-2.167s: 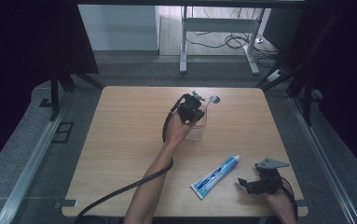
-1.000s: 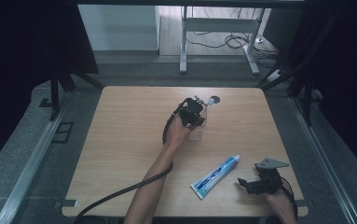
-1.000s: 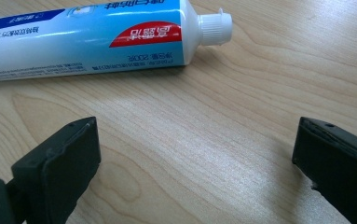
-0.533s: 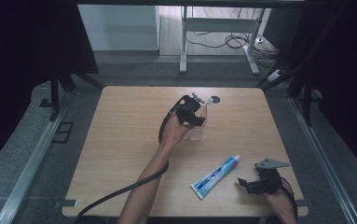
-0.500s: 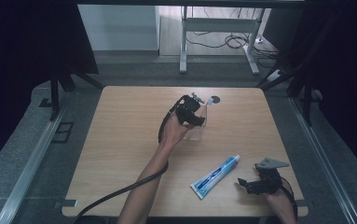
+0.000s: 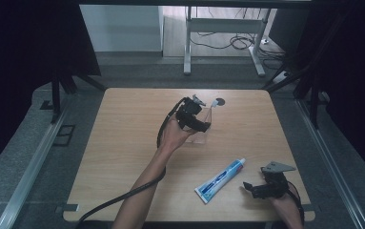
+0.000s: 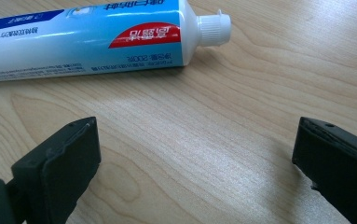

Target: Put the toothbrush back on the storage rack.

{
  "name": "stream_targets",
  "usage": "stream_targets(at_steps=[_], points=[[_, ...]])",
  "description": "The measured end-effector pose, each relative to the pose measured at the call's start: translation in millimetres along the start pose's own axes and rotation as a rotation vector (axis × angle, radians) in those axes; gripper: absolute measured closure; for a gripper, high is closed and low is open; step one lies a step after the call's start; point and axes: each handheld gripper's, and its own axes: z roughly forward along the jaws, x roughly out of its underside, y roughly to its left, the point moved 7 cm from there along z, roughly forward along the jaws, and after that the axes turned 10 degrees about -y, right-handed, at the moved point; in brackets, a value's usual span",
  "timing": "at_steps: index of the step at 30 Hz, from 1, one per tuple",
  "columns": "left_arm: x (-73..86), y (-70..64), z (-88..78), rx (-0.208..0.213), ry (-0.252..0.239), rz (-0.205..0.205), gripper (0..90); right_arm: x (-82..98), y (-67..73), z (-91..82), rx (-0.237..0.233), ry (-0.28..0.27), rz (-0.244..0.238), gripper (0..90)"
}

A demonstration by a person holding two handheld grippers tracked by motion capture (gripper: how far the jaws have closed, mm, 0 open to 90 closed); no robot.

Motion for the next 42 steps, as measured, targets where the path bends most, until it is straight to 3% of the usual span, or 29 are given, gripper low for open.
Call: stream_targets(at_steps=[9, 21, 26, 42], points=[[4.5, -2.8, -16.2, 0.017, 0.003, -0.01, 14.7, 0.1, 0.3, 0.0, 0.001, 0.002, -0.002, 0.7], [11.9, -13.1, -35.9, 0.023, 0.003, 0.038, 13.9, 0.1, 0.6, -0.4, 0.003, 0.003, -0.003, 0.7], [17.2, -11.3, -46.0, 0.016, -0.007, 0.058, 13.3, 0.0, 0.9, -0.1, 0.002, 0.003, -0.006, 0.7], [44.3, -5.0, -76.9, 0.005, -0.035, 0.059, 12.8, 0.2, 1.4, 0.2, 0.006, 0.006, -0.009, 0.9]])
